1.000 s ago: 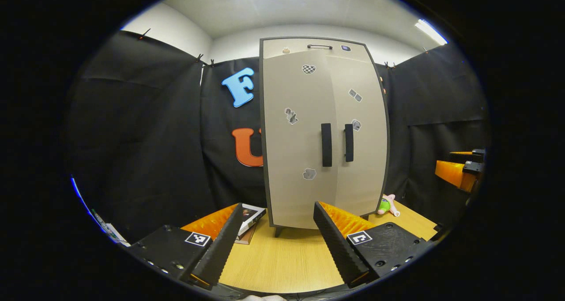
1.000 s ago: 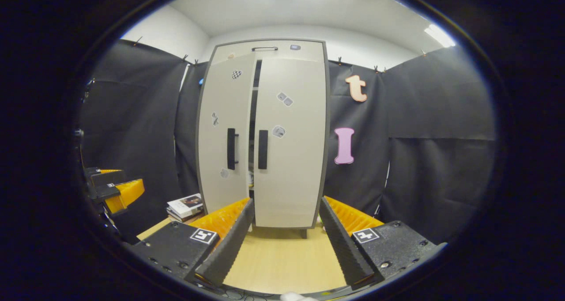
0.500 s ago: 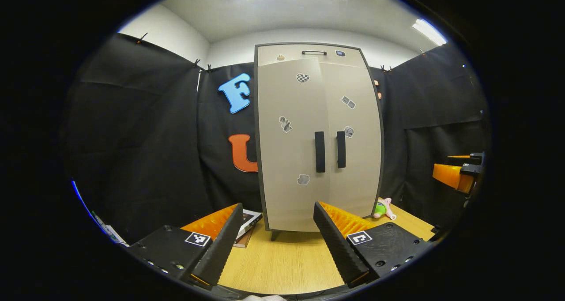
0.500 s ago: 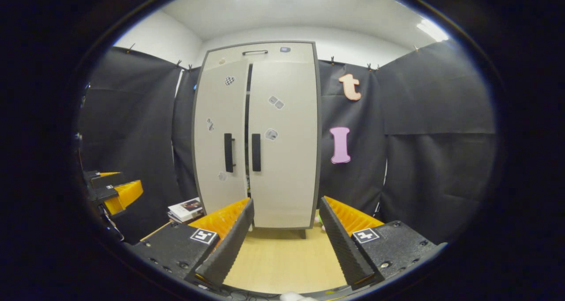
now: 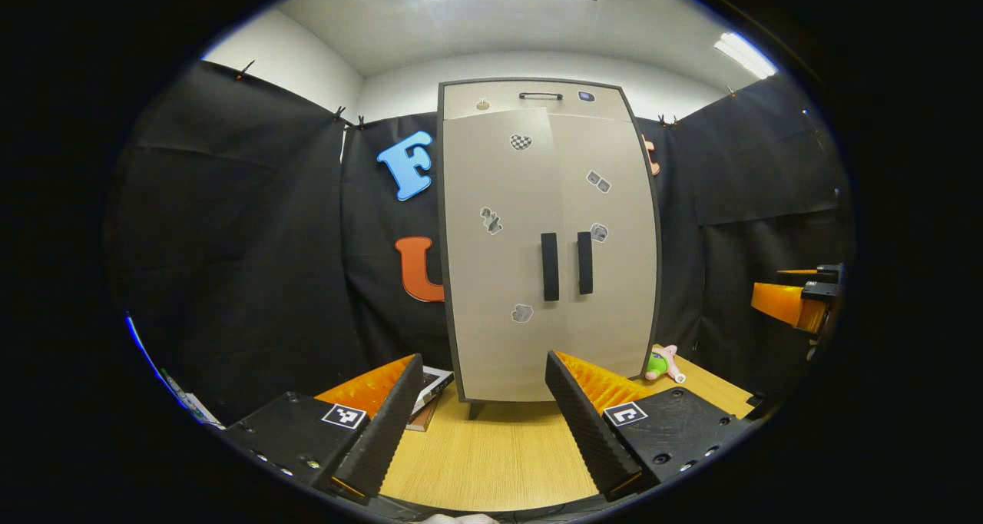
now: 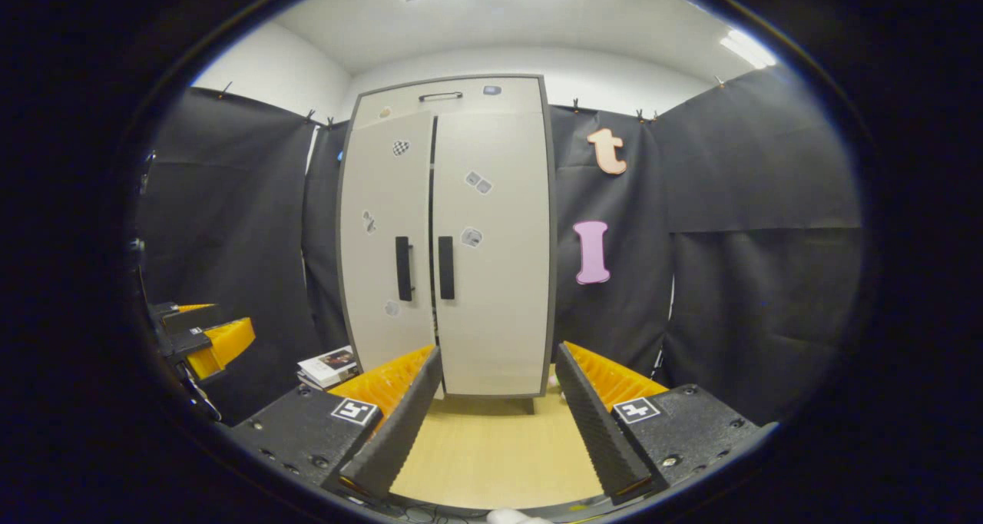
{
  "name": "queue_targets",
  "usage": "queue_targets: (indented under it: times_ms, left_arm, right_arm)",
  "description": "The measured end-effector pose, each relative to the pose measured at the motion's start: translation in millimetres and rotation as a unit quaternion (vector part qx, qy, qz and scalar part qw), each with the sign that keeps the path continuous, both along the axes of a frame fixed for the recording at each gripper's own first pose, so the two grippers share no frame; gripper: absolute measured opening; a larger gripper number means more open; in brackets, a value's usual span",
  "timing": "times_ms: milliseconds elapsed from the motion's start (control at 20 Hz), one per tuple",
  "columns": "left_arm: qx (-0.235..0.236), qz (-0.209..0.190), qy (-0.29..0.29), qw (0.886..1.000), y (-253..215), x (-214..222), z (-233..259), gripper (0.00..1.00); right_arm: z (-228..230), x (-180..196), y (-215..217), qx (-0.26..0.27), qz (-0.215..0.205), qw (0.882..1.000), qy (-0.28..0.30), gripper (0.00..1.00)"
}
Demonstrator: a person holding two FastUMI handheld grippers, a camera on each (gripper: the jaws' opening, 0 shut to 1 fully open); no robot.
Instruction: Grab one shoe with the right hand and put it into the shoe cabinet, grab the other shoe with the left hand and put it into the shoe cabinet; then close the right door with the right hand and the left door with the left hand.
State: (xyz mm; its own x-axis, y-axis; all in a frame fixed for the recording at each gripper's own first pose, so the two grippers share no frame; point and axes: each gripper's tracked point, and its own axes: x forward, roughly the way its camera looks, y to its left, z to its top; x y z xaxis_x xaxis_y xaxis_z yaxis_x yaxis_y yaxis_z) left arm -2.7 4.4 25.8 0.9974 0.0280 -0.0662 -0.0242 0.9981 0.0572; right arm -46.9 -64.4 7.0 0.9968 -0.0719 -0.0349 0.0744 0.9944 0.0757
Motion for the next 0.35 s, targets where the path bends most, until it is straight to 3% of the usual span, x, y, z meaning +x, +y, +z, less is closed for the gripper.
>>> queue_targets:
  times_ms: [50,350]
  left_arm:
    - [-0.001,0.001,0.0,1.0,-0.3,0.7,0.1,0.96]
    - [-0.003,0.003,-0.002,1.0,-1.2,-1.6,1.8,1.0]
  right_arm:
    - [-1.0,0.1,-1.7,0.0,-0.001,1.0,0.0,0.94]
    - [0.5,-3.7,-5.4,0.005,-0.002,1.0,-0.001,0.97]
